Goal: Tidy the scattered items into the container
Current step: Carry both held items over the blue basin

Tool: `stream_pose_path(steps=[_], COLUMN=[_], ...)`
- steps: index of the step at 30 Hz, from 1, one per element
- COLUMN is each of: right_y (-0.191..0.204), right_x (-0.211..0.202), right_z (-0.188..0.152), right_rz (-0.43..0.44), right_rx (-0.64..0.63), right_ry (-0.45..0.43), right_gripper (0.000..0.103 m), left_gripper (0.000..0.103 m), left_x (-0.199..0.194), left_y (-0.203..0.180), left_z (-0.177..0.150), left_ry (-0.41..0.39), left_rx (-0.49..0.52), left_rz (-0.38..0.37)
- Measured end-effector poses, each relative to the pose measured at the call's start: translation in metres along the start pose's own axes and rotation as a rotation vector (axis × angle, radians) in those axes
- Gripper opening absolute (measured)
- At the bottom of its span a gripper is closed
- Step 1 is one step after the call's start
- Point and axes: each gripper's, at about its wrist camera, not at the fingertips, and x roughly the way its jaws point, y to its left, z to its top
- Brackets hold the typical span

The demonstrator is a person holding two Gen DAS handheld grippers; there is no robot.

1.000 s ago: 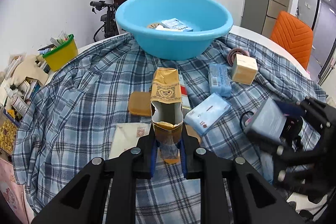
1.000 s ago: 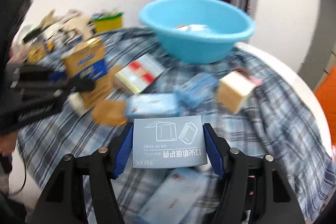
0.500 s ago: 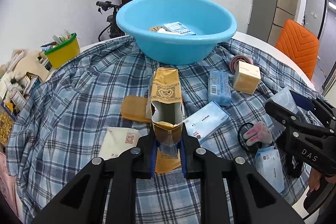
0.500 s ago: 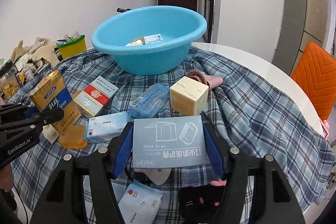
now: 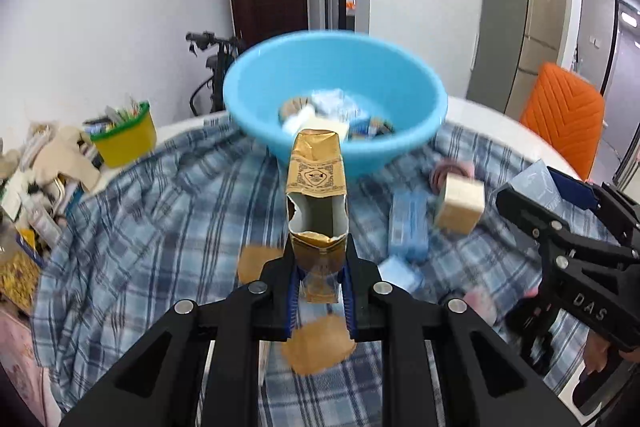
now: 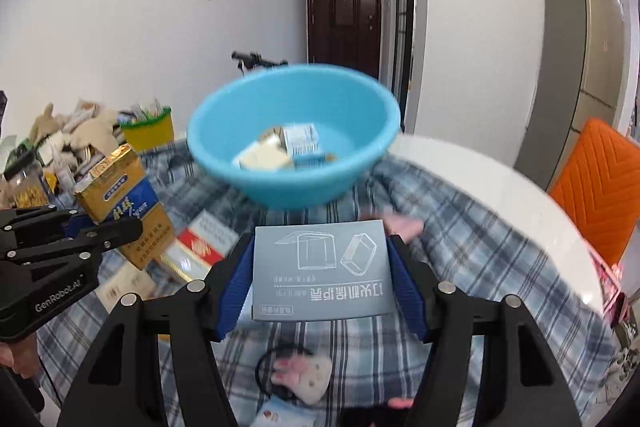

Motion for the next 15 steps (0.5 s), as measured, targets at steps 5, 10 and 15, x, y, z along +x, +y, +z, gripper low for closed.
stream_pose_path(steps=[5,10,15], right_y=[-0.001,-0.005,-0.007], right_x=[-0.017,-0.037,-0.053], right_z=[0.032,0.065,0.086], right_rz=[-0.004,-0.019,-0.027], right_rx=[-0.010,-0.006,-0.007], right_ry=[-0.066,-0.147,-0.206], right_gripper=[0.063,0.063,0.063], left_gripper=[0.019,0.019,0.019], left_x=[-0.023,-0.046,-0.071], left_y=[-0.008,-0.012,-0.015], left_z=[0.035,0.070,0.095], left_ry=[-0.085,-0.158,-0.234], left_rx=[0.021,0.008,0.008], left_rz=[0.013,0.019,0.025])
